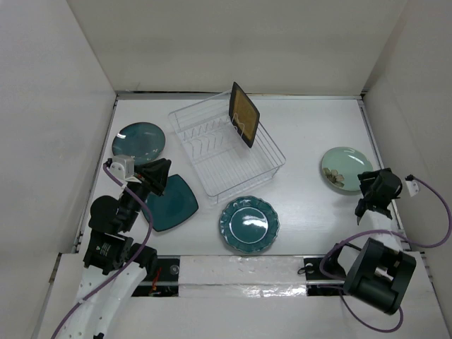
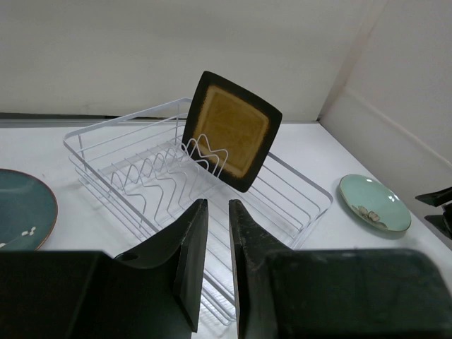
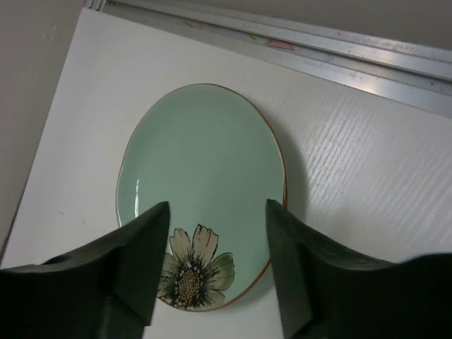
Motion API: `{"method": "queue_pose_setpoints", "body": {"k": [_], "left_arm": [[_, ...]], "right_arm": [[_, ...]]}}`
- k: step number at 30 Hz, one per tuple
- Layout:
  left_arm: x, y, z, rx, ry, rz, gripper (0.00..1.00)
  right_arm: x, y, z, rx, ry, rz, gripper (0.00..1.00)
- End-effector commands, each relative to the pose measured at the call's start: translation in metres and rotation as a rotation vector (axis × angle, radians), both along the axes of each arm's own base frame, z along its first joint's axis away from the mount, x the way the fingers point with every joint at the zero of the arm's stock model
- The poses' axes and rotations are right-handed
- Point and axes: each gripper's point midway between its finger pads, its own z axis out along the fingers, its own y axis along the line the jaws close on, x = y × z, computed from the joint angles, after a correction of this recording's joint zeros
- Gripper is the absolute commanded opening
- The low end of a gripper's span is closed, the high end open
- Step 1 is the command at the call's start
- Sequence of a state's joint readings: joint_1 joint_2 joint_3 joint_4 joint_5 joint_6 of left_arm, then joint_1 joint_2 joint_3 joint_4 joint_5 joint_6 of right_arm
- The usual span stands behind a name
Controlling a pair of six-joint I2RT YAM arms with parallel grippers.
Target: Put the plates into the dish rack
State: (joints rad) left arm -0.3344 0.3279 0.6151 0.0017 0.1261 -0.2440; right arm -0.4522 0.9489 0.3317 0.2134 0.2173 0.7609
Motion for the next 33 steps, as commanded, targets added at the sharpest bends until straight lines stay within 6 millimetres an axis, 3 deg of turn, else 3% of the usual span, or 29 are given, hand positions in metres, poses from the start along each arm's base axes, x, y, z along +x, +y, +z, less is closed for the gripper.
{"method": "queue_pose_setpoints", "body": {"k": [1, 2, 5, 6, 11, 17, 20, 24, 29, 33], "left_arm": [[-0.007, 0.001, 0.021, -0.020, -0.069, -0.007, 0.16], [-0.007, 0.001, 0.021, -0.020, -0.069, -0.008, 0.16], [-0.009, 0.002, 0.023, -0.024, -0.079, -0.005, 0.16], [-0.009, 0.002, 0.023, -0.023, -0.078, -0.003, 0.16], [-0.009, 0.002, 0.023, -0.023, -0.079, -0.003, 0.16], [-0.009, 0.003, 0.023, -0.022, -0.078, 0.003, 0.16], [-0.008, 0.004, 0.023, -0.022, -0.077, 0.009, 0.16], [-0.009, 0.005, 0.024, -0.023, -0.083, 0.013, 0.16], [-0.007, 0.004, 0.021, -0.016, -0.072, 0.008, 0.16], [-0.005, 0.004, 0.021, -0.016, -0.066, 0.011, 0.16]], "right_arm": [[0.018, -0.008, 0.008, 0.085, -0.131, 0.046, 0.66], [0.013, -0.019, -0.009, 0.138, -0.114, 0.007, 0.68], [0.018, -0.014, -0.020, 0.219, -0.156, 0.054, 0.69], [0.019, -0.013, -0.033, 0.257, -0.139, 0.061, 0.69], [0.041, -0.004, -0.042, 0.342, -0.175, 0.165, 0.70], [0.060, 0.014, -0.056, 0.434, -0.201, 0.250, 0.61], [0.070, 0.018, -0.056, 0.447, -0.200, 0.274, 0.41], [0.080, 0.027, -0.055, 0.465, -0.221, 0.309, 0.02], [0.083, 0.044, -0.049, 0.421, -0.228, 0.344, 0.00], [0.087, 0.056, -0.016, 0.327, -0.288, 0.370, 0.00]]}}
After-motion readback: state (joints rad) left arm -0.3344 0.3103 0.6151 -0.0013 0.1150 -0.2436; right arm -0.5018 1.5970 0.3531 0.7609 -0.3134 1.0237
